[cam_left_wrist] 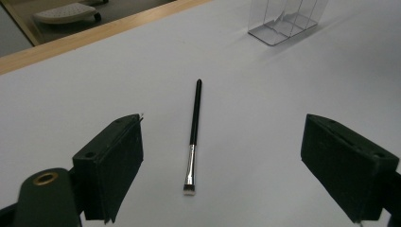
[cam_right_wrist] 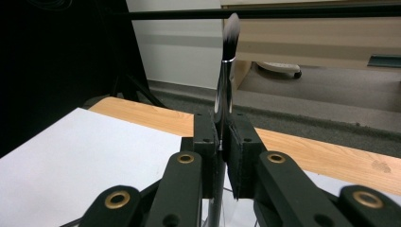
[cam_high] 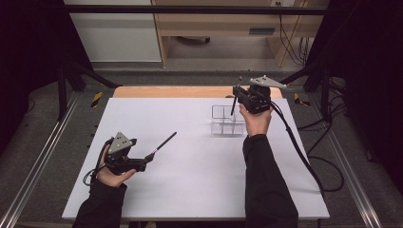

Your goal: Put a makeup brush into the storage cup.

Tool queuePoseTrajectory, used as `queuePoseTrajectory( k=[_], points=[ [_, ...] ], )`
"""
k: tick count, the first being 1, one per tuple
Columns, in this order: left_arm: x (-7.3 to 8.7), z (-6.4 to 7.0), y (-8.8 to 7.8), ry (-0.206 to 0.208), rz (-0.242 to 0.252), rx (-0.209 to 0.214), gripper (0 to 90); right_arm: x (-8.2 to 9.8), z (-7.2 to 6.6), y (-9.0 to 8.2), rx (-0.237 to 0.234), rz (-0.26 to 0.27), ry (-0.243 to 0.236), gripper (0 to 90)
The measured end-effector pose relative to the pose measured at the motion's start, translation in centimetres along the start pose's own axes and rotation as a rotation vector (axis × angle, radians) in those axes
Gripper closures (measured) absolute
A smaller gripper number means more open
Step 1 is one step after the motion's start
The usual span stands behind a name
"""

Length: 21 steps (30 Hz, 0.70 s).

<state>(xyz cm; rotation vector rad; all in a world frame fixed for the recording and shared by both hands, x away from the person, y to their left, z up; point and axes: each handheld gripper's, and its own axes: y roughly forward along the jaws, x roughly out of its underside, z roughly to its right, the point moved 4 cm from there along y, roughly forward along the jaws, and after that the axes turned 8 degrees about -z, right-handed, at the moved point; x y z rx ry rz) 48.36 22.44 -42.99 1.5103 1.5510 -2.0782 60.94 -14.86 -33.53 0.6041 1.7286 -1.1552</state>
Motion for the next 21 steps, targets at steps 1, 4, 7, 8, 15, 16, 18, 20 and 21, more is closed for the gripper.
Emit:
queuePoseTrajectory(
  k=[1, 4, 7, 8, 15, 16, 18, 20, 21],
  points=[
    [0.0, 0.0, 0.0, 0.002, 0.001, -0.001, 13.1, 0.0, 0.0, 0.1, 0.003, 0.001, 0.001, 83.7],
    [0.0, -0.1, -0.1, 0.004, 0.002, -0.002, 13.1, -0.1, 0.1, 0.4, 0.010, 0.007, 0.003, 83.7],
    [0.0, 0.0, -0.1, 0.002, 0.004, 0.000, 13.1, -0.2, 0.3, 0.6, 0.015, 0.006, 0.010, 83.7],
    [0.0, 0.0, -0.1, 0.002, 0.004, 0.000, 13.1, -0.2, 0.3, 0.7, 0.019, 0.007, 0.012, 83.7],
    [-0.1, 0.0, -0.1, 0.006, 0.005, 0.003, 13.2, 0.0, 0.5, 1.5, 0.020, 0.000, 0.029, 83.7],
    [-0.1, 0.0, -0.1, 0.004, 0.006, 0.003, 13.2, 0.0, 0.5, 1.7, 0.021, -0.004, 0.030, 83.7],
    [-0.1, 0.0, -0.2, 0.004, 0.009, 0.004, 13.2, 0.2, 0.5, 1.9, 0.025, -0.011, 0.029, 83.7],
    [-0.1, 0.0, -0.2, 0.005, 0.008, 0.005, 13.1, 0.3, 0.4, 2.2, 0.026, -0.013, 0.027, 83.7],
    [-0.1, 0.0, -0.2, 0.005, 0.008, 0.004, 13.2, 0.4, 0.4, 2.3, 0.025, -0.015, 0.028, 83.7]
  ],
)
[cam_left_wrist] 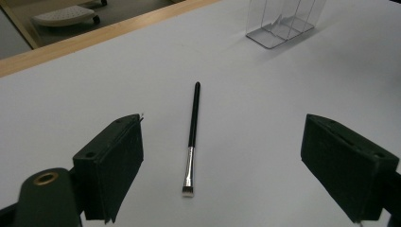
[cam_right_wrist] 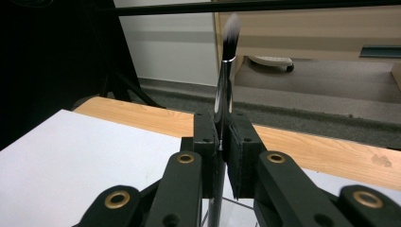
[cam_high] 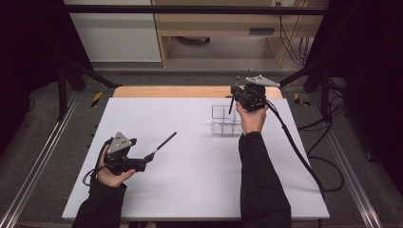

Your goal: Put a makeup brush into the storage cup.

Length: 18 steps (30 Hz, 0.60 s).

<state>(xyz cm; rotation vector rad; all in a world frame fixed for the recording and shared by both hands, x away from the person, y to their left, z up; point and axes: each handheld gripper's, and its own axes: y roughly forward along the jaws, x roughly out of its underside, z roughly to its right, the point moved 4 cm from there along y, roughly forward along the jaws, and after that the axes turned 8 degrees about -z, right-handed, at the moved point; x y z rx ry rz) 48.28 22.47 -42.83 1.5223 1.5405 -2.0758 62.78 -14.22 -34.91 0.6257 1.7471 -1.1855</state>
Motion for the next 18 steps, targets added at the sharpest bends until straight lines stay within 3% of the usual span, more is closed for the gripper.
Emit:
queuePoseTrajectory(
  k=[18],
  points=[
    [0.0, 0.1, 0.0, 0.002, 0.003, 0.001, 13.3, 1.3, -0.5, 1.5, 0.008, -0.046, -0.011, 83.7]
  ],
)
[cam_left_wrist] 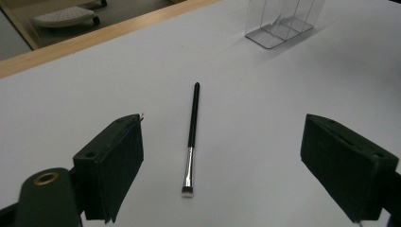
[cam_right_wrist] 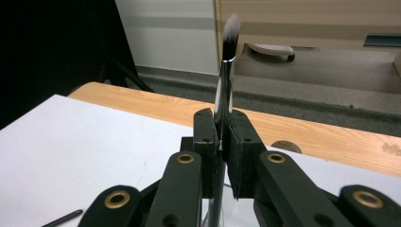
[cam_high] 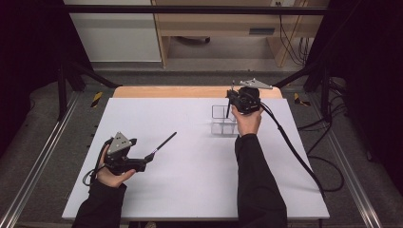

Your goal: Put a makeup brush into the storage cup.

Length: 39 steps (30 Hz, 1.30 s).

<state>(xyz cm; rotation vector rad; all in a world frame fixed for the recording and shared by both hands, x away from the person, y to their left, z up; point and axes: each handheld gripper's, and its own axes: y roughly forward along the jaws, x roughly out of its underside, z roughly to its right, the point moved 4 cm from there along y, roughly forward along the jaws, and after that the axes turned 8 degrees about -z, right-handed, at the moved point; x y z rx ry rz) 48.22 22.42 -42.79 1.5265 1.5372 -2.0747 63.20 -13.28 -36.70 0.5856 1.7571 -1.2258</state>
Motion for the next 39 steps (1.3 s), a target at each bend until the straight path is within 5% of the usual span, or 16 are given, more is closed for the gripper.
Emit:
queuePoseTrajectory(
  k=[39],
  points=[
    [0.0, 0.1, 0.0, 0.001, -0.004, 0.001, 13.4, 3.7, 0.5, 2.0, -0.003, -0.086, 0.030, 83.5]
  ],
)
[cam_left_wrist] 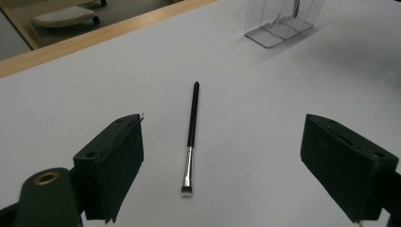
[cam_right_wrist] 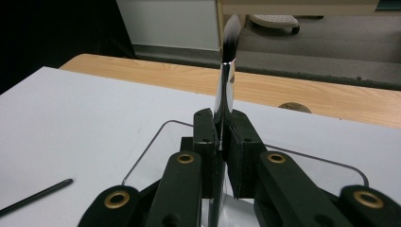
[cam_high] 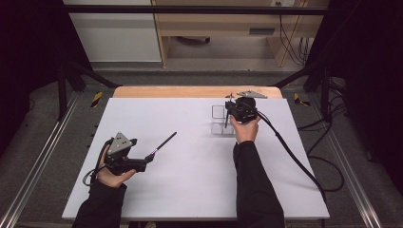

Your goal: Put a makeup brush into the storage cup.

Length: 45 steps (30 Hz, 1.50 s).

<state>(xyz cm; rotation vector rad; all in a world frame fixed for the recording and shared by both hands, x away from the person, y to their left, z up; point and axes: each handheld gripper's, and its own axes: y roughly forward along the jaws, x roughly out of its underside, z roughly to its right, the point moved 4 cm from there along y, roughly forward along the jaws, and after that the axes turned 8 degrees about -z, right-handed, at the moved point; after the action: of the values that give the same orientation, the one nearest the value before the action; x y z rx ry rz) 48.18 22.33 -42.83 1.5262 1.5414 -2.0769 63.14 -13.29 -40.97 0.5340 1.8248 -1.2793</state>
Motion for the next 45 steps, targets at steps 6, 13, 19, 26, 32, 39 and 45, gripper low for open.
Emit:
queuePoseTrajectory(
  k=[6, 13, 19, 26, 32, 39, 45],
  points=[
    [0.0, 0.0, 0.1, 0.004, -0.002, -0.001, 13.4, 0.5, 0.4, 0.0, 0.005, -0.015, 0.003, 83.4],
    [0.0, 0.0, 0.1, 0.004, -0.005, -0.001, 13.4, 1.1, 0.3, 0.1, 0.018, -0.048, -0.013, 81.9],
    [0.0, 0.0, 0.1, 0.002, -0.007, 0.000, 13.4, 1.1, 0.2, -1.1, 0.030, -0.017, -0.020, 69.8],
    [0.1, 0.0, 0.2, 0.000, -0.009, 0.000, 13.4, 1.3, 0.0, -3.8, -0.006, 0.032, -0.011, 55.3],
    [0.0, 0.1, 0.1, 0.002, -0.003, 0.000, 13.5, 2.0, -0.9, -5.6, -0.061, 0.036, -0.042, 39.5],
    [-0.1, 0.2, 0.1, 0.002, -0.002, -0.002, 13.6, 3.4, -1.6, -7.6, -0.111, 0.031, -0.094, 26.4],
    [-0.1, 0.2, 0.0, 0.001, 0.005, -0.004, 13.8, 4.6, -1.8, -8.8, -0.122, 0.040, -0.125, 22.4]
  ],
)
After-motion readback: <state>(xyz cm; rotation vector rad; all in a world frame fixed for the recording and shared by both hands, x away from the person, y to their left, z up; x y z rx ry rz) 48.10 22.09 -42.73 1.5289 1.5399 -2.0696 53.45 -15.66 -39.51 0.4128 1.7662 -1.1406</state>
